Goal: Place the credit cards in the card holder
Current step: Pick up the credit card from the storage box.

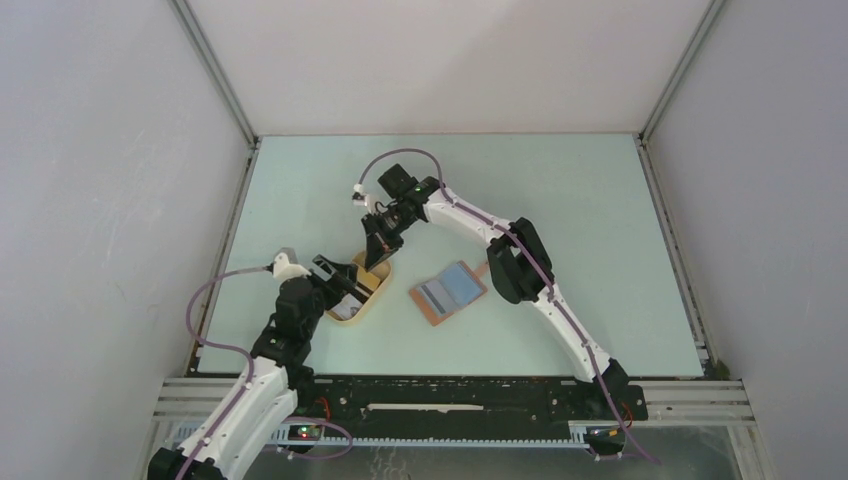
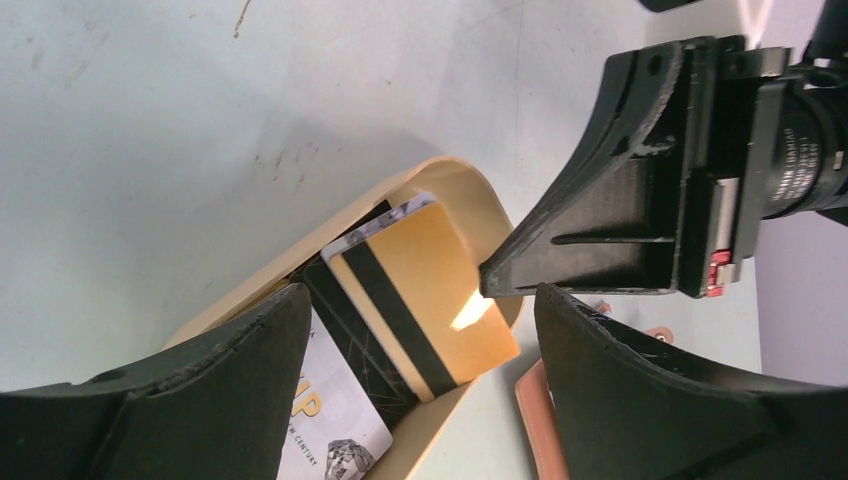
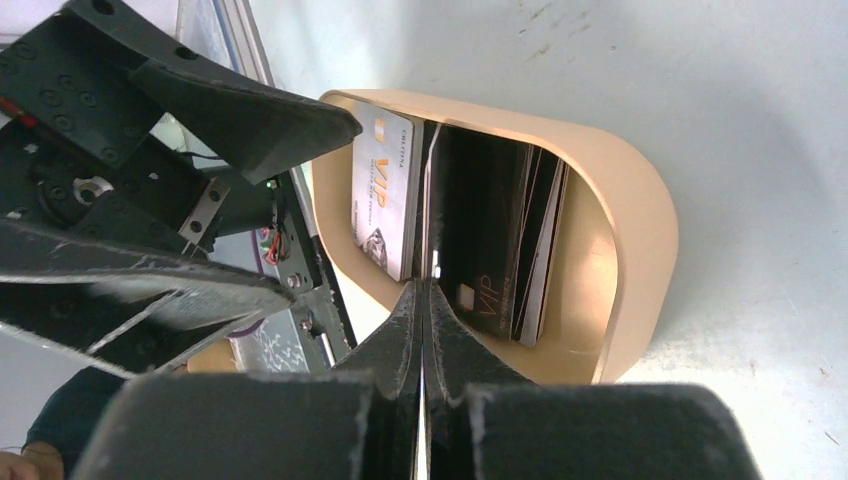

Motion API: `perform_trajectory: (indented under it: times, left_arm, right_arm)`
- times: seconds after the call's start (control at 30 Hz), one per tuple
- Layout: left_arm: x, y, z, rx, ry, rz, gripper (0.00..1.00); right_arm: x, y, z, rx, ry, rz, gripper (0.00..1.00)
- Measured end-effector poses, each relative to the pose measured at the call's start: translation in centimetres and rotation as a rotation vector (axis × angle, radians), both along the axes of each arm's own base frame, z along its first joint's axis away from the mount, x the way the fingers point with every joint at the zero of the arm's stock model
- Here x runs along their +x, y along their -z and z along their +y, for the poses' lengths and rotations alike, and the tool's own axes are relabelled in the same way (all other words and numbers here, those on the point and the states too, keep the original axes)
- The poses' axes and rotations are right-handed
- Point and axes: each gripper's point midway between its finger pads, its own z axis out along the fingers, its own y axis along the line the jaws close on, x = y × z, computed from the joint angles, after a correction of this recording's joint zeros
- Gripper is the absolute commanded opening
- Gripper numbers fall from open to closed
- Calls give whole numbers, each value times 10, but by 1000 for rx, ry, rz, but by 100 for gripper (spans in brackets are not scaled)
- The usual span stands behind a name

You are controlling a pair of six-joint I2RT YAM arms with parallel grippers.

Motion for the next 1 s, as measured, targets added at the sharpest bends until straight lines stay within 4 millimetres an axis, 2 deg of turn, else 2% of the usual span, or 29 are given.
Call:
perform_trajectory:
  times: [0.27, 0.63, 0.77, 0.9, 1.0]
  left_arm:
    - [-1, 4, 0, -7, 8, 3, 86]
    - [2, -1, -2, -28, 22, -15, 79]
    - [3, -2, -2, -34, 25, -23, 78]
    - [2, 2, -2, -35, 26, -16, 77]
    - [1, 5, -2, -34, 28, -6, 77]
  right_arm:
    - [3, -13, -2, 32, -9, -11, 0]
    - [4, -7, -5, 8, -24, -69, 0]
    - [7, -11, -3, 5, -24, -102, 1]
    - [11, -13, -1, 4, -23, -137, 31]
    - [12, -9, -1, -15, -32, -184, 43]
